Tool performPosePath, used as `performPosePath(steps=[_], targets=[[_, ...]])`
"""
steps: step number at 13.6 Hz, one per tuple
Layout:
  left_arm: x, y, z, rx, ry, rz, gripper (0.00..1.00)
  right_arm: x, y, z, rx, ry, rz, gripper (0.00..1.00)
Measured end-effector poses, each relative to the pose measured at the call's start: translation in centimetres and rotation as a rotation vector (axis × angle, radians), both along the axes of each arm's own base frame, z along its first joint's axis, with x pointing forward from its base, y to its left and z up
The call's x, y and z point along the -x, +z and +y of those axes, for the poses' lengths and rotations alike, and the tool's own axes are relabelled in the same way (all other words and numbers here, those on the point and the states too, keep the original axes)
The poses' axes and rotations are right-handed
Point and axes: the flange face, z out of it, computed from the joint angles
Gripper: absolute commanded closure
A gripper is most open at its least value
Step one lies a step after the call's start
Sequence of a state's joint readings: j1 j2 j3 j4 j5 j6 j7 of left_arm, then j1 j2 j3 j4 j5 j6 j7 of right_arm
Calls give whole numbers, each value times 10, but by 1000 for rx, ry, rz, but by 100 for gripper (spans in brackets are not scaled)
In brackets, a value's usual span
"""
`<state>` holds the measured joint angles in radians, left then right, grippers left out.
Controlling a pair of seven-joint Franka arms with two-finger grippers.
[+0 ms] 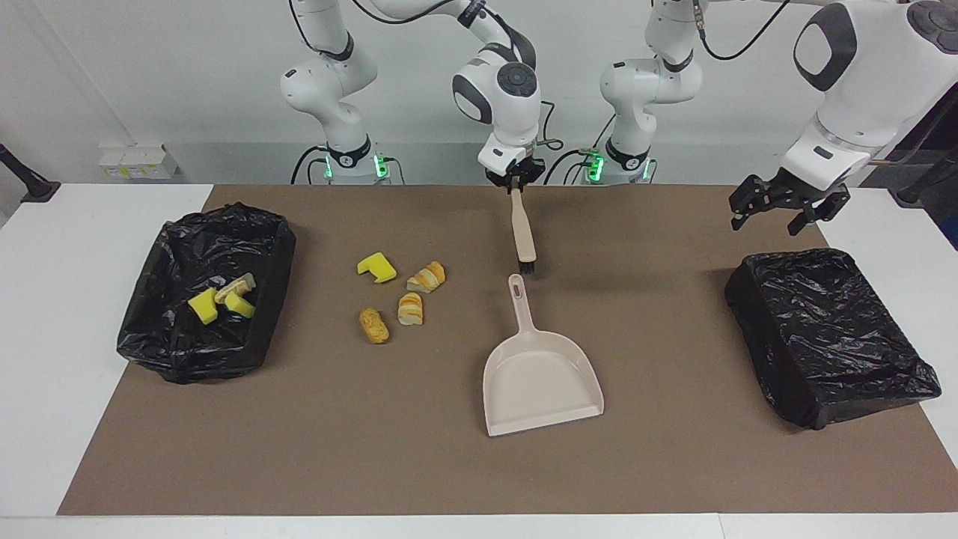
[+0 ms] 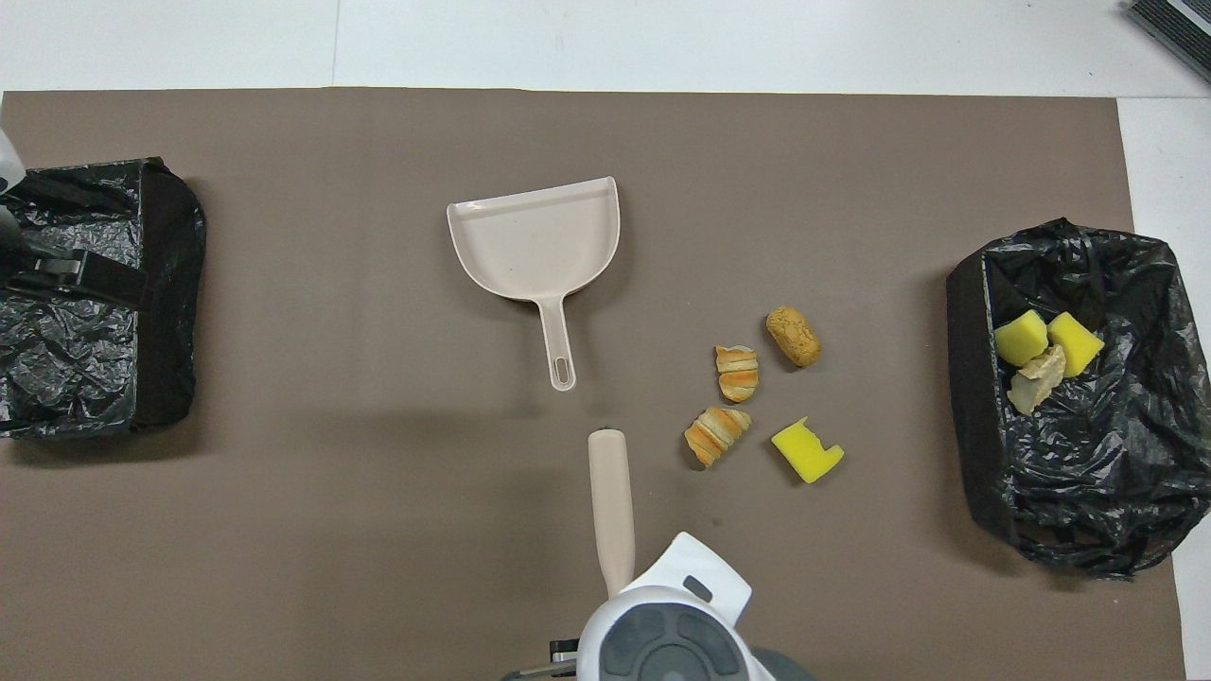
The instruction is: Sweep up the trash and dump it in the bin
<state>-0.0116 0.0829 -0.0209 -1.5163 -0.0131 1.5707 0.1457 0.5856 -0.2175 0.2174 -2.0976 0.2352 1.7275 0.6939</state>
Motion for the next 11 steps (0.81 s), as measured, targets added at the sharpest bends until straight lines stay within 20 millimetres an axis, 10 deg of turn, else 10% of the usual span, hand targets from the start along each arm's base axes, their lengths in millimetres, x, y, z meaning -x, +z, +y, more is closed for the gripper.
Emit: performPosePath(steps=[5,11], targets=[[0,0,0,0,0,0,0,-32,49,-104,24,-36,-9,100],[0,0,0,0,0,1,0,-105,26,-240,158,12,-83,100]])
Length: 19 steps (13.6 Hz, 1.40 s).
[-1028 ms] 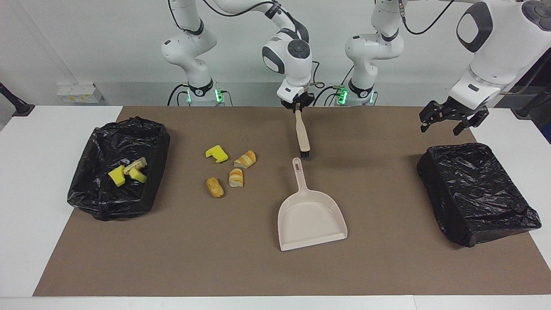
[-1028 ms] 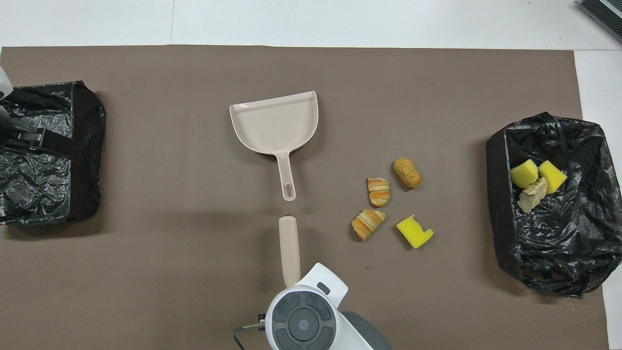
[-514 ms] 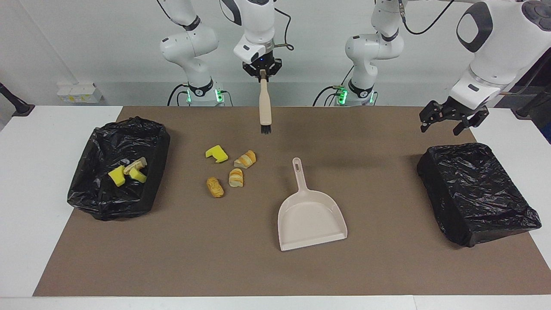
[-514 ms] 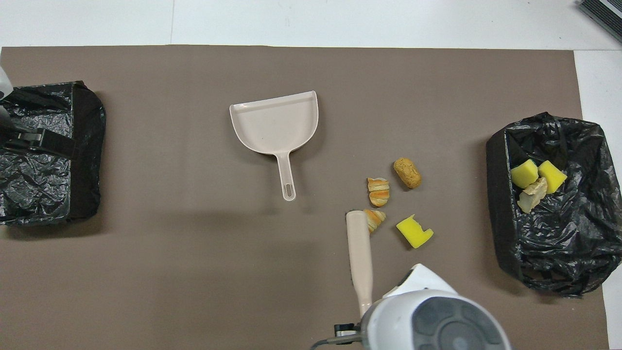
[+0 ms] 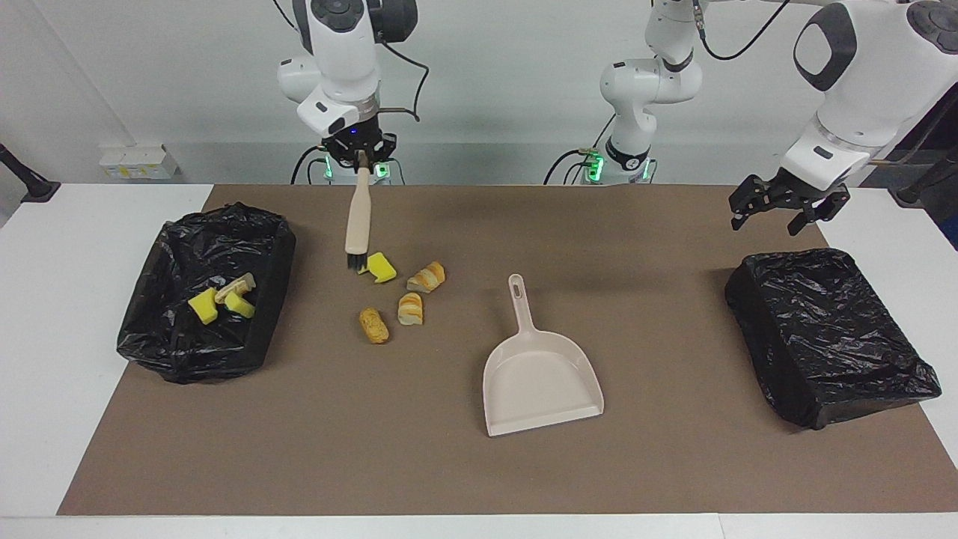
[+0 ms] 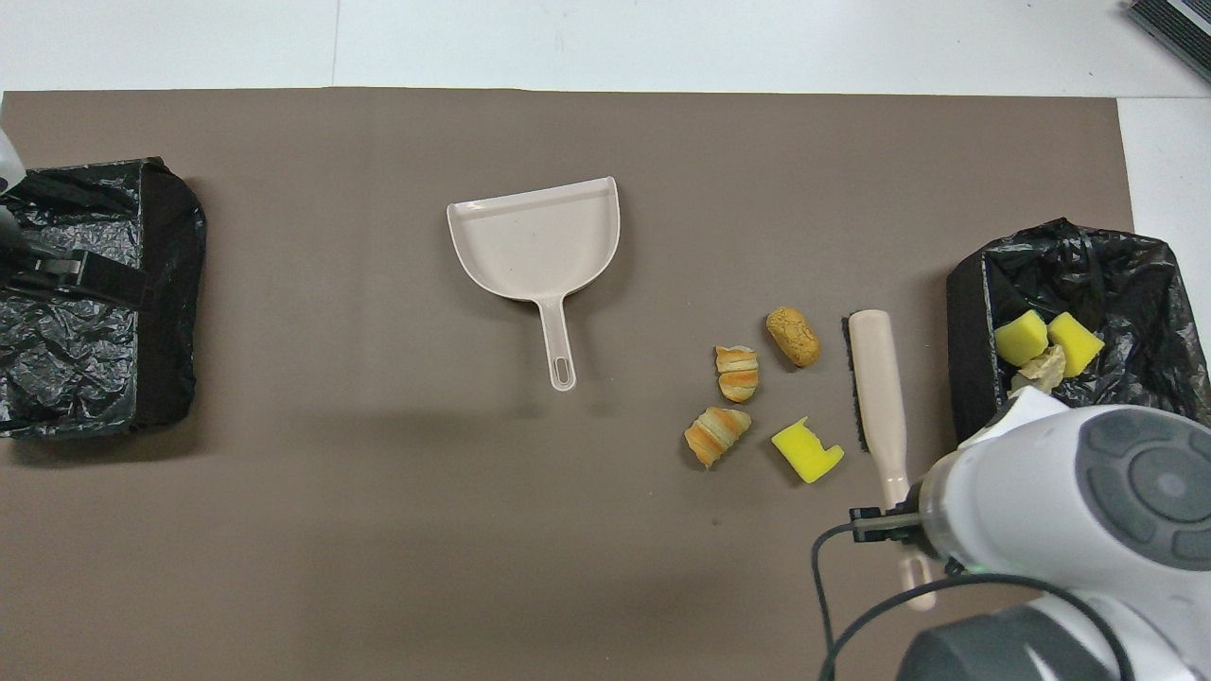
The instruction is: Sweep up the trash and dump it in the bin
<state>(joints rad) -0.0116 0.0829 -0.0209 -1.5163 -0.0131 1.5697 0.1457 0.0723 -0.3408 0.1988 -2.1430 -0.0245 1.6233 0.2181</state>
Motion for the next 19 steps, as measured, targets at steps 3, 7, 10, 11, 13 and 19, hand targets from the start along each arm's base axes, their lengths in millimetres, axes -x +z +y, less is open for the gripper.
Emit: performPosePath(steps=[3,7,10,11,13,19], targets=[[0,0,0,0,0,3,0,-24,-22,-39,78,6,-10,100],[1,-1,0,0,-1,6,0,-50,-71,-56,111,14,6,100],[0,-14,-18,0,-29,13,0,-55,-92,-57,105,18,22,100],[-1,-25,-32,0,-37,8,0,-57,-97,-57,102,20,20,100],[0,-56,-75,-1,-20,-3,0,-61,-105,-55,96,22,12,100],[32,-160,-202,29,106,-84,0,-71,-137,-47,80,36,23,100]])
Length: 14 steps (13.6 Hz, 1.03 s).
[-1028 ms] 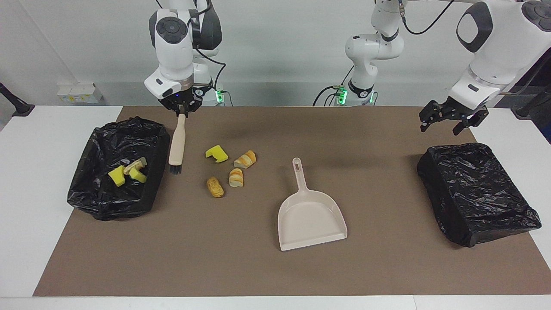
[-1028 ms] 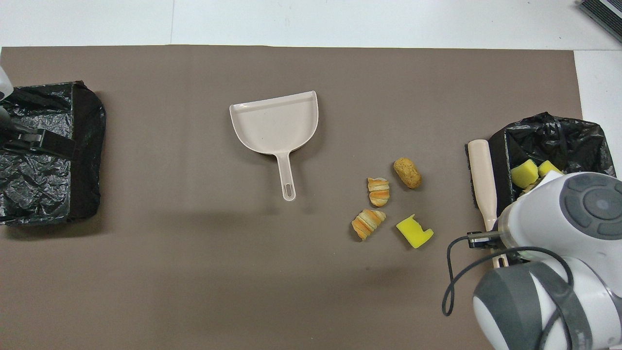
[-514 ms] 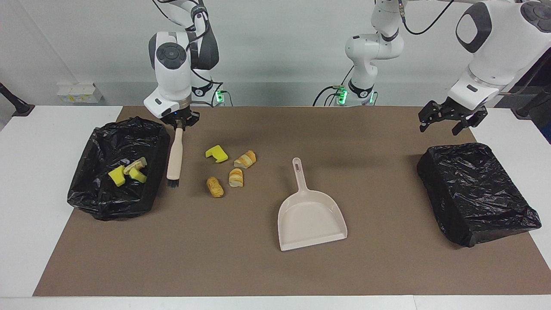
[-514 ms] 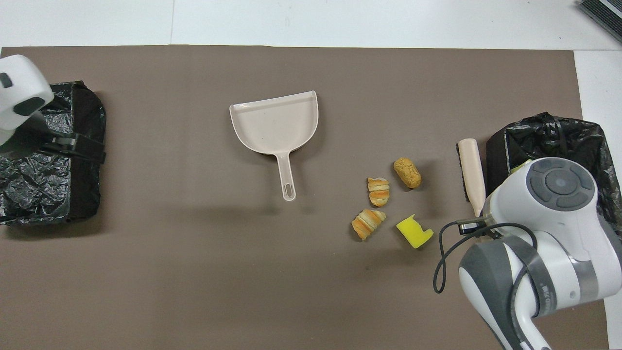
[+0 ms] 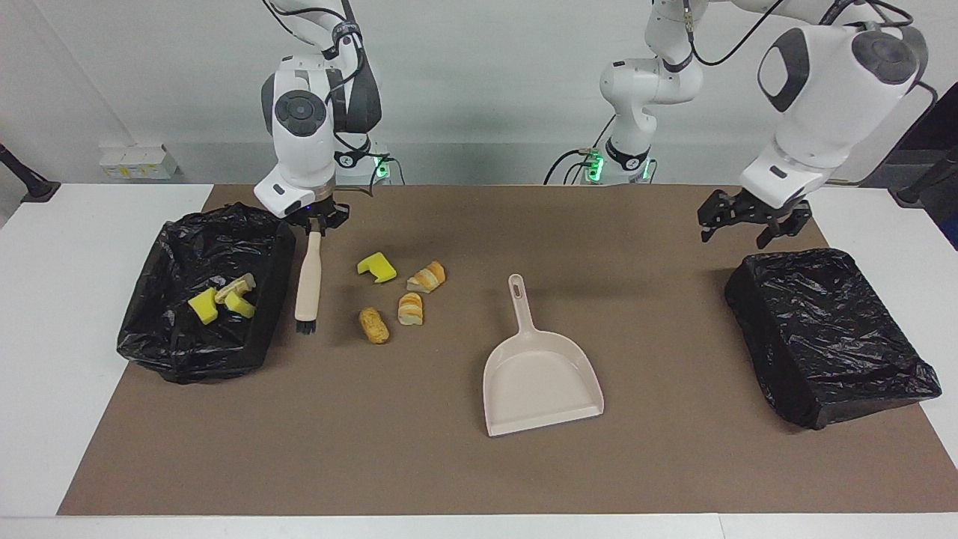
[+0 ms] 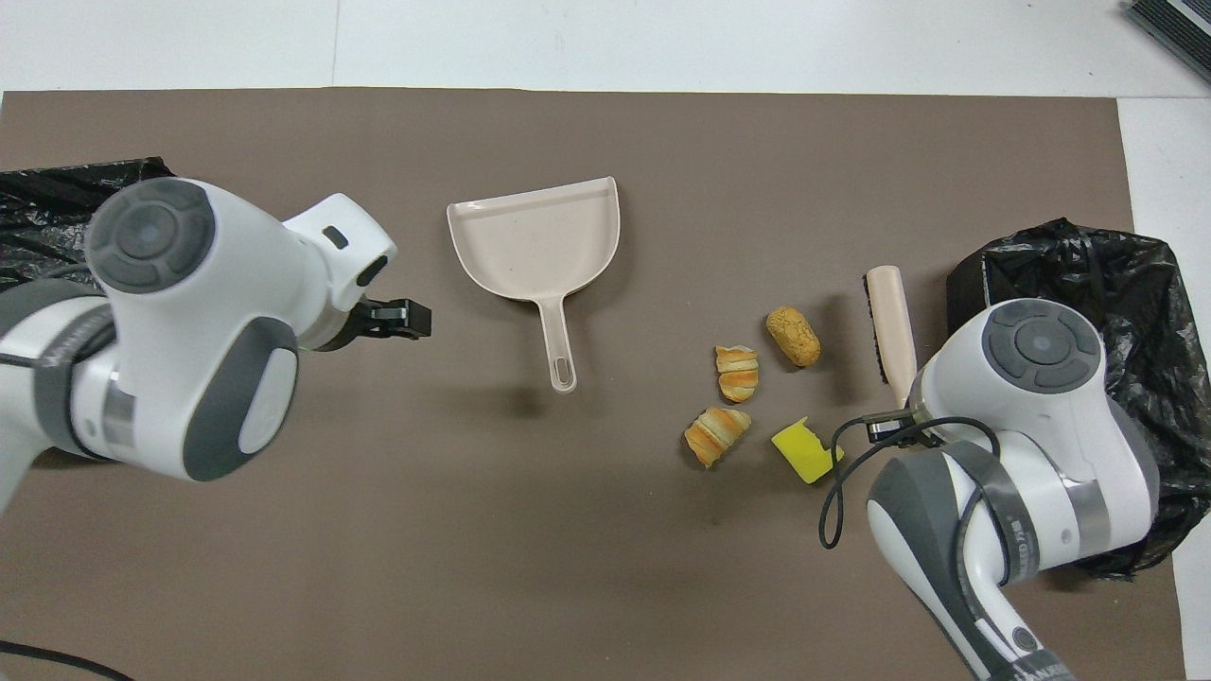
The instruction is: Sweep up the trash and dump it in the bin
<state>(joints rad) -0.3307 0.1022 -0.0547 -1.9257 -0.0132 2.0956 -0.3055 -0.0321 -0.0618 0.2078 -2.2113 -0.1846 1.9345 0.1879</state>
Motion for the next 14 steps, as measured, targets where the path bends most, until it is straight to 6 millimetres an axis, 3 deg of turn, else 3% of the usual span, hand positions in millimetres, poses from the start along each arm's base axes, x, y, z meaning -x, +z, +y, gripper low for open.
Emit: performPosePath(steps=[3,6,8,11,12,14], targets=[[23,-44,-37,32,120,-29,0,4,-17,14,1,30,36,100],[30,-46,-56,56,169,-51,0,7,-40,37,-10,74,67,100],[37,-53,-79,76,196,-63,0,10,-51,63,-40,102,79,100],[47,-69,-128,94,200,-61,0,16,-48,92,-62,72,68,100],[48,-74,-143,89,204,-66,0,15,-43,93,-58,48,61,100],[50,-90,-172,51,221,-89,9,12,-21,86,-41,-9,48,100]])
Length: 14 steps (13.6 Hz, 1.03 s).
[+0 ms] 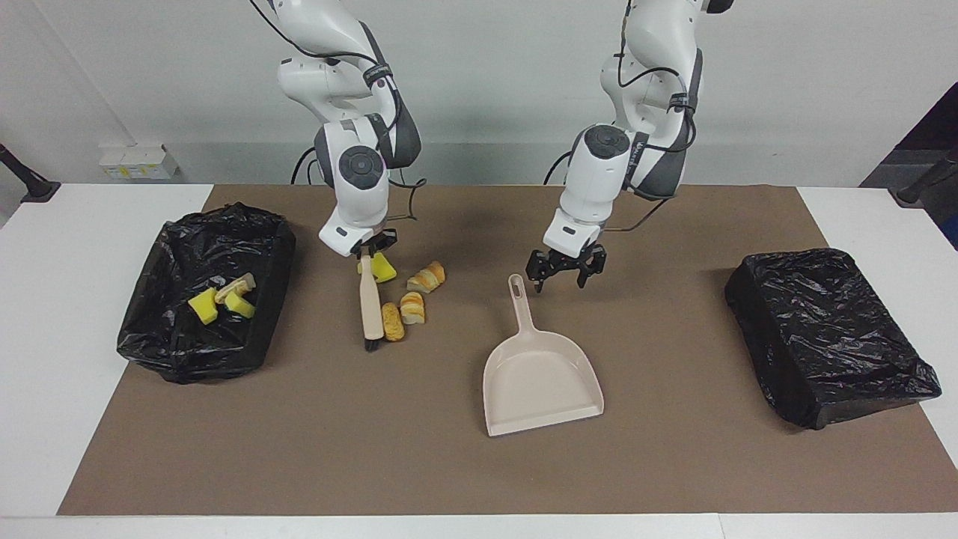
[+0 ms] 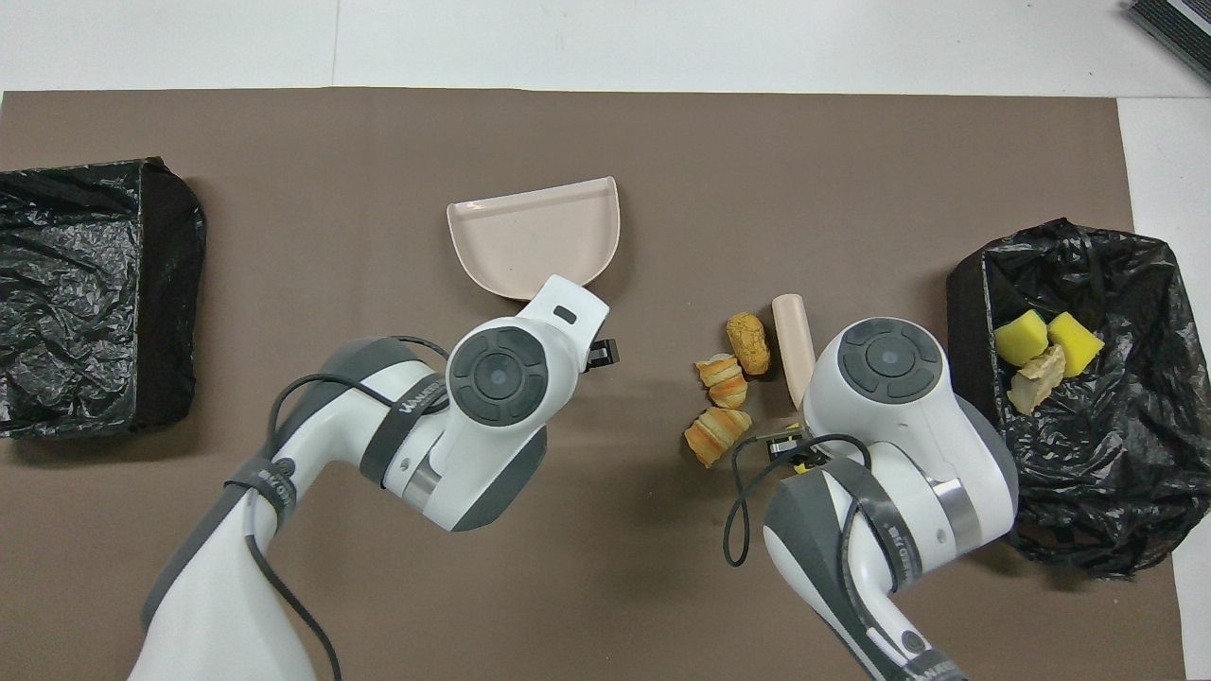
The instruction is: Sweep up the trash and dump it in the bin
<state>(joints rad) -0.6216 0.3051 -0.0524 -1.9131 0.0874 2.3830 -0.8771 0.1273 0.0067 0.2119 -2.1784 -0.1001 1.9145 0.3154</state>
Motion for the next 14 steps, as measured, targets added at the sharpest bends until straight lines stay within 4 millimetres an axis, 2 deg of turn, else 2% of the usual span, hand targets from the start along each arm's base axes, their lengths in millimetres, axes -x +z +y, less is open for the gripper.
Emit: performPosePath(steps=[2,3,5,6,7,8,10,12,14], targets=[[-5,-11,-14,-25,7,-20,11,5,29,-12,35,-39,-6,100],[-11,-10,-12,-28,11,-28,17,11,39,-19,65,-52,-1,100],[-22,-5,-3,-32,26,-44,37,29,40,-28,96,-65,17,100],[-26,-2,0,-31,32,-49,56,41,33,-32,108,-66,34,100],[-27,0,2,-30,35,-52,85,52,24,-36,118,-66,53,100],[-27,1,2,-30,35,-52,100,61,13,-39,123,-65,68,100],[-26,1,1,-30,31,-51,100,68,-7,-38,103,-68,79,100],[-27,1,3,-38,-2,-54,100,68,-25,-29,53,-78,79,100],[-40,4,20,-63,-93,-59,100,69,-37,-8,22,-48,71,100]])
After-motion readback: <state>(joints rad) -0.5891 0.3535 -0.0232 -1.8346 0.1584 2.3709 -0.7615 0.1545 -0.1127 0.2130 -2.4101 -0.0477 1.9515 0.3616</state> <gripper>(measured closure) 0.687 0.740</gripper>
